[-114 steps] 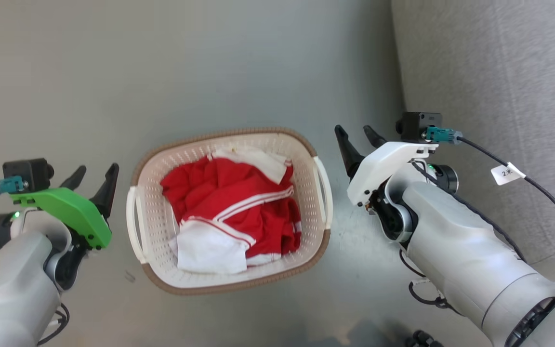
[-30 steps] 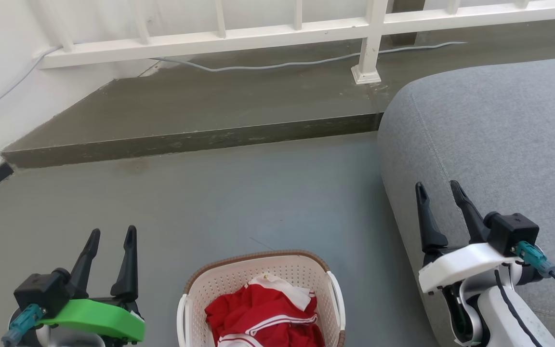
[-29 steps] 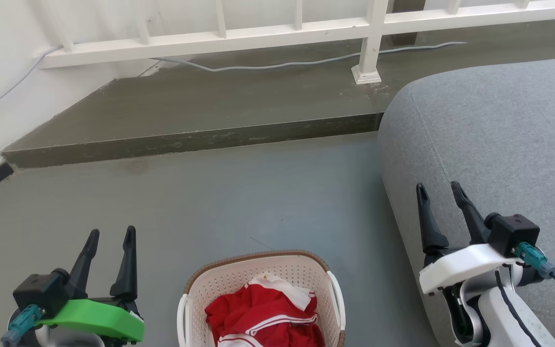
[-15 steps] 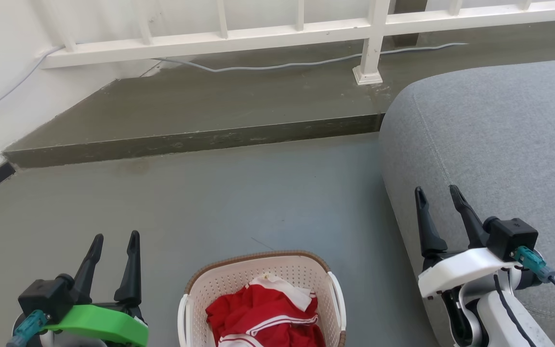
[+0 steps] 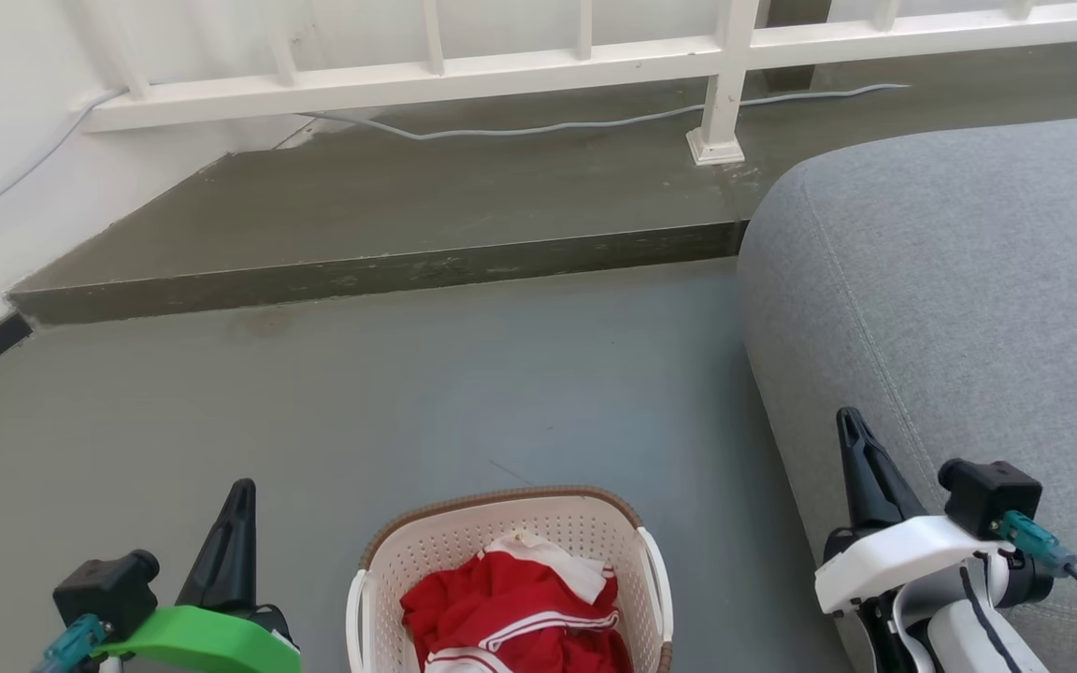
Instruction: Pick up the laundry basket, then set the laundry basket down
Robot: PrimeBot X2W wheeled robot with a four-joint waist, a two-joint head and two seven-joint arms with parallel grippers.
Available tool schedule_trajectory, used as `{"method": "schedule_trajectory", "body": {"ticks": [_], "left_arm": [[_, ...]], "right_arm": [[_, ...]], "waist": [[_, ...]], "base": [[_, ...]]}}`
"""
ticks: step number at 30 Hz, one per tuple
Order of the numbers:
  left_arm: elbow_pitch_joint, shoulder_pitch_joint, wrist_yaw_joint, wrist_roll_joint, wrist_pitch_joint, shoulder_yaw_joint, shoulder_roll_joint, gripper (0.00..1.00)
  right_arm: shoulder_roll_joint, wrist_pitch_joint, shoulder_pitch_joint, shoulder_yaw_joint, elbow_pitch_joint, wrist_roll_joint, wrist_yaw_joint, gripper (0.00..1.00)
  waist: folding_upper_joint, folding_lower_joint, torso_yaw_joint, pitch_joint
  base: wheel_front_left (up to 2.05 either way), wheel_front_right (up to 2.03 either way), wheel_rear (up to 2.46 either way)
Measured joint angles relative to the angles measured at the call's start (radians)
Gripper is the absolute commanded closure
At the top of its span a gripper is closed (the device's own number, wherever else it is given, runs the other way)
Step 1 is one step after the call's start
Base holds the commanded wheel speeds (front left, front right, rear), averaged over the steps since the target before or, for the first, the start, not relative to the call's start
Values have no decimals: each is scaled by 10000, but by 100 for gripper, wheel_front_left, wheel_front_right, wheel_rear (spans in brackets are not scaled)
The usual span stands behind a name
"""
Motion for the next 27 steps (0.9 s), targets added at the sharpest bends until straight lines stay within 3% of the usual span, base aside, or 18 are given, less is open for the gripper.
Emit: {"method": "schedule_trajectory", "body": {"ticks": [27], "left_arm": [[245,-45,-2,-3302,1041,660,-174,100]], "right_arm": [[163,995,-12,-974,-4,3871,512,100]], "waist": [[0,0,298,40]], "base": [[0,0,0]]}}
